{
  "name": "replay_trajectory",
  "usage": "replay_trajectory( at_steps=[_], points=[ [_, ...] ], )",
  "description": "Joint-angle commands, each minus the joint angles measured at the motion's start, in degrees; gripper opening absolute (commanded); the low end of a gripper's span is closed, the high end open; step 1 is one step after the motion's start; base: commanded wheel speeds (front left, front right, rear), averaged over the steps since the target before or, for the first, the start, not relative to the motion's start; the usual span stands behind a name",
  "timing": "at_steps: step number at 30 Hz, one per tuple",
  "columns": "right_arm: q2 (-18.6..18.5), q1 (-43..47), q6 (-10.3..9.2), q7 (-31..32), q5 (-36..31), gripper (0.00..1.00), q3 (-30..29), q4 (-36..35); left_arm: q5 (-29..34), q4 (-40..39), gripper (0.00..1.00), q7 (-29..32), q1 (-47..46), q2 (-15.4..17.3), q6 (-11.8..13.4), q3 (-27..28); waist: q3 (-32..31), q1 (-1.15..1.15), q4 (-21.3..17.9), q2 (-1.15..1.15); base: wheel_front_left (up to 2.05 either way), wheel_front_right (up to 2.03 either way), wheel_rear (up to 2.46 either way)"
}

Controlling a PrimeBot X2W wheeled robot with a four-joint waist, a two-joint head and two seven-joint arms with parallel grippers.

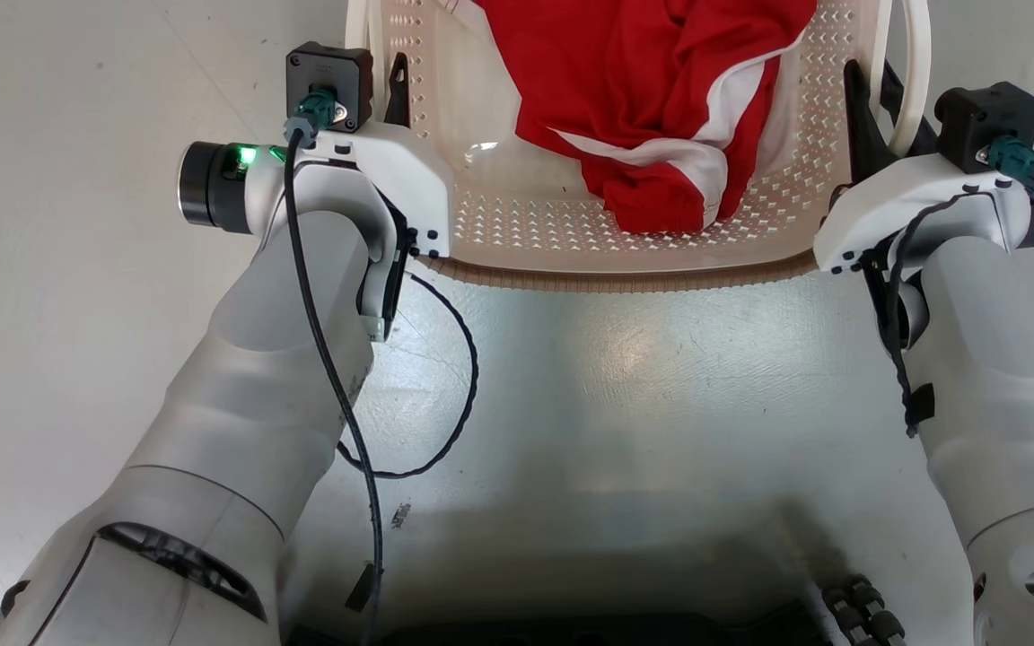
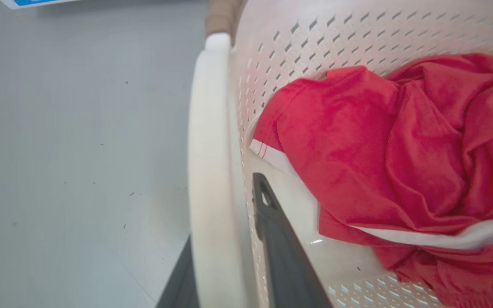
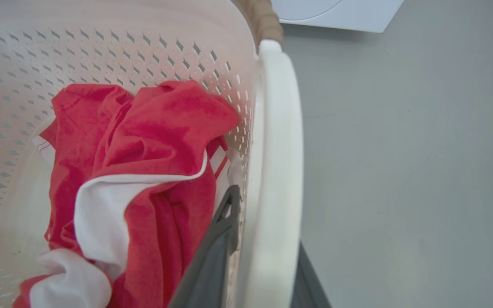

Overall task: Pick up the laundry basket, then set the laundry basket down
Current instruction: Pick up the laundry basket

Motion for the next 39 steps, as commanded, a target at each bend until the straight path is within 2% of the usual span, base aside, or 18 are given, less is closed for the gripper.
replay_trajectory(
  at_steps=[1,12,22,24,32,39],
  points=[
    [-0.13,1.93,0.43,-0.37,-0.47,0.00,0.85,0.04,-0.34,-0.28,0.00,-0.29,0.71,2.43,-0.14,-0.15,-0.24,0.00,0.05,0.00,0.00,0.00,0.00],
    [0.83,4.33,0.43,-0.37,-1.97,0.00,1.30,3.38,-3.12,1.57,0.00,-0.29,4.24,2.43,0.22,-2.51,-5.67,0.00,-0.38,0.00,0.00,0.00,0.00],
    [2.24,7.67,0.43,-0.37,-1.77,0.00,3.88,8.19,-7.93,5.69,0.00,0.64,10.10,2.43,-0.89,-5.08,-15.21,0.00,-1.89,0.00,0.00,0.00,0.00],
    [2.27,8.60,0.43,-0.37,-0.56,0.00,5.49,9.10,-8.78,6.32,0.00,1.03,11.16,2.43,-1.41,-5.75,-17.48,0.00,-1.84,0.00,0.00,0.00,0.00],
    [2.30,12.54,0.43,-0.37,5.12,0.00,11.63,13.40,-12.34,5.64,0.00,1.62,17.88,2.43,-0.98,-8.72,-26.19,0.00,-2.36,0.00,0.00,0.00,0.00],
    [2.31,18.56,0.43,0.47,12.45,0.00,21.04,15.36,-15.35,5.13,0.00,3.84,24.70,2.43,-1.12,-12.49,-35.06,0.00,-2.48,0.00,0.00,0.00,0.00]
  ],
)
